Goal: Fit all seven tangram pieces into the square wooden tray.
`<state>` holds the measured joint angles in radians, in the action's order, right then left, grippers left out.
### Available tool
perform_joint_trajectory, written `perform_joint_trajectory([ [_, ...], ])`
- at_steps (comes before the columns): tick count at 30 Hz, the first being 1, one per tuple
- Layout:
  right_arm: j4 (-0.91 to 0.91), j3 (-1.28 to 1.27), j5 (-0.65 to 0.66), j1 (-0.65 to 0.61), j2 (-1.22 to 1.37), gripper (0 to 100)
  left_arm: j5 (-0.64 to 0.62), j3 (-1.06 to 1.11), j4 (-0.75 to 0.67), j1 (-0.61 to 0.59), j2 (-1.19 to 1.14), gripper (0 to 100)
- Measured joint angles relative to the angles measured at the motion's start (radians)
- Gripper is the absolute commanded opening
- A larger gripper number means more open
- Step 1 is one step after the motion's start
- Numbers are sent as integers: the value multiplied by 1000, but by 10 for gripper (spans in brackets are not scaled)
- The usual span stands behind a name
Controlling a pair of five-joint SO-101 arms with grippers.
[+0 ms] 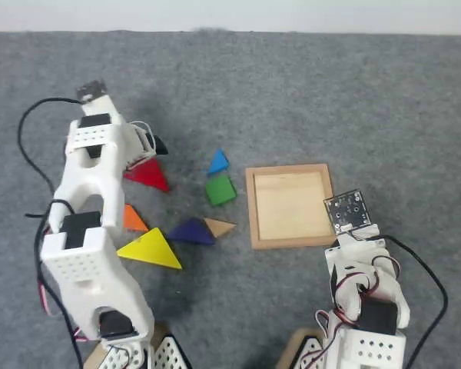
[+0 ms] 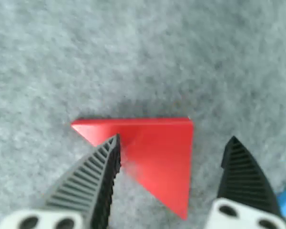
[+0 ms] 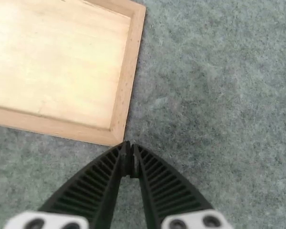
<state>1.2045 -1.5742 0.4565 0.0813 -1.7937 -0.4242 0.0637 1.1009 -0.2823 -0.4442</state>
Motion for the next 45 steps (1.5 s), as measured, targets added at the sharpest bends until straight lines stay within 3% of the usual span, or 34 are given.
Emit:
perform_joint_trajectory([
  [10, 0, 0, 0, 0, 0, 9, -75, 0, -2, -2, -2, 326],
  [33, 0, 0, 12, 0, 0, 9, -43, 5, 97, -21, -51, 323],
  [40, 0, 0, 12, 0, 0, 9, 12, 6, 170, -21, 147, 323],
  [45, 0, 0, 12, 0, 0, 9, -3, 26, 68, -8, 227, 324],
])
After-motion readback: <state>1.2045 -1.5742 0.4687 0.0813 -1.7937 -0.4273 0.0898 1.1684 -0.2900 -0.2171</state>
